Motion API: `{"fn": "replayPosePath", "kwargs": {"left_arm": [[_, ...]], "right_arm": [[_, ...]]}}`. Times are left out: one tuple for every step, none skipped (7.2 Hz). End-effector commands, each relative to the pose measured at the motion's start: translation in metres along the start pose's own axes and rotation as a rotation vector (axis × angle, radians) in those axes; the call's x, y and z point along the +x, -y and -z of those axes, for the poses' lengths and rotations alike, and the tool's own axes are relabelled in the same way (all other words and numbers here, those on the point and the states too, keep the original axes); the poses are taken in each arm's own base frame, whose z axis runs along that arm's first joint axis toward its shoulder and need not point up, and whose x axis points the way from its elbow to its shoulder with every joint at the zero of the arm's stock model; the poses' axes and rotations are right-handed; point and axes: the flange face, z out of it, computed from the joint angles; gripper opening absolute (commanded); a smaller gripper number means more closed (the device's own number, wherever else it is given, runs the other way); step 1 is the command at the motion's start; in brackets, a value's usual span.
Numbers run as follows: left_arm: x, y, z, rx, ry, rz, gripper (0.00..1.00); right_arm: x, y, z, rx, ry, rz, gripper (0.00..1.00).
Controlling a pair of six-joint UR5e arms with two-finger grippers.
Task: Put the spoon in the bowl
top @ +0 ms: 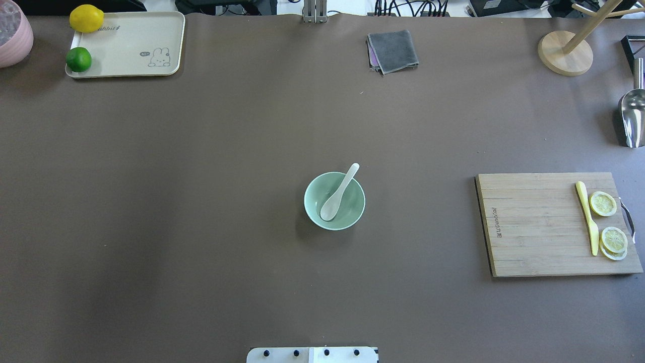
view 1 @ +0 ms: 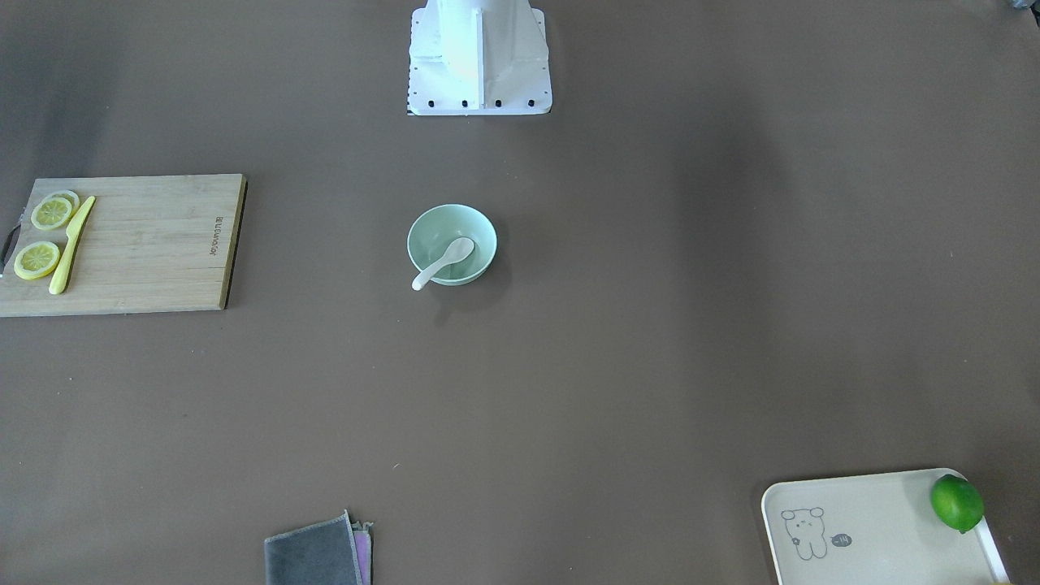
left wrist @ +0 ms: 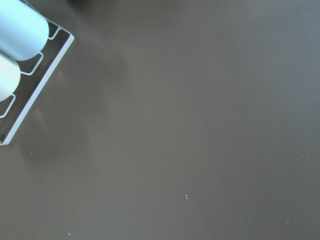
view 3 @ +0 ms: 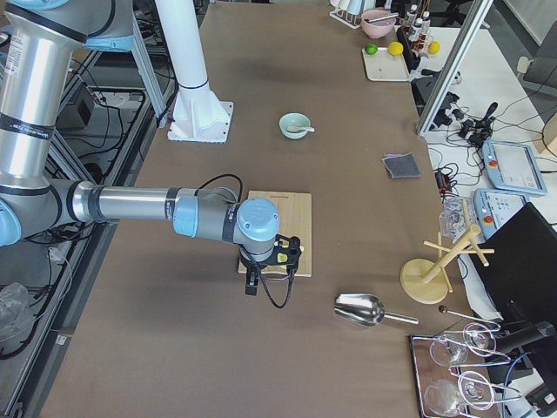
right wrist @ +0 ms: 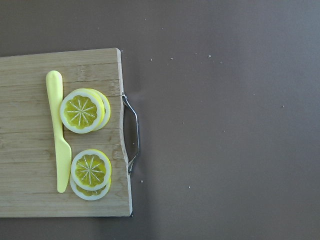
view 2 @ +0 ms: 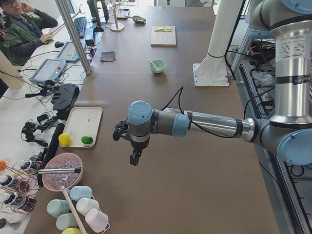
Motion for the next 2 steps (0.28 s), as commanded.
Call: {"fn": "replayPosePath", "kwargs": {"left_arm": [[0.0018,0.0015,0.0014,0.004,0.000,-0.005,0.98],[0.0010,0.0011,0.0003,0.002,-0.002,-0.002,0.98]], "right_arm": [[0.0015,0.0000,-0.0047,-0.010,0.012,-0.005,1.00],[0.0015,0.0000,-0.0047,-0.010,0.012,-0.004,1.00]]}}
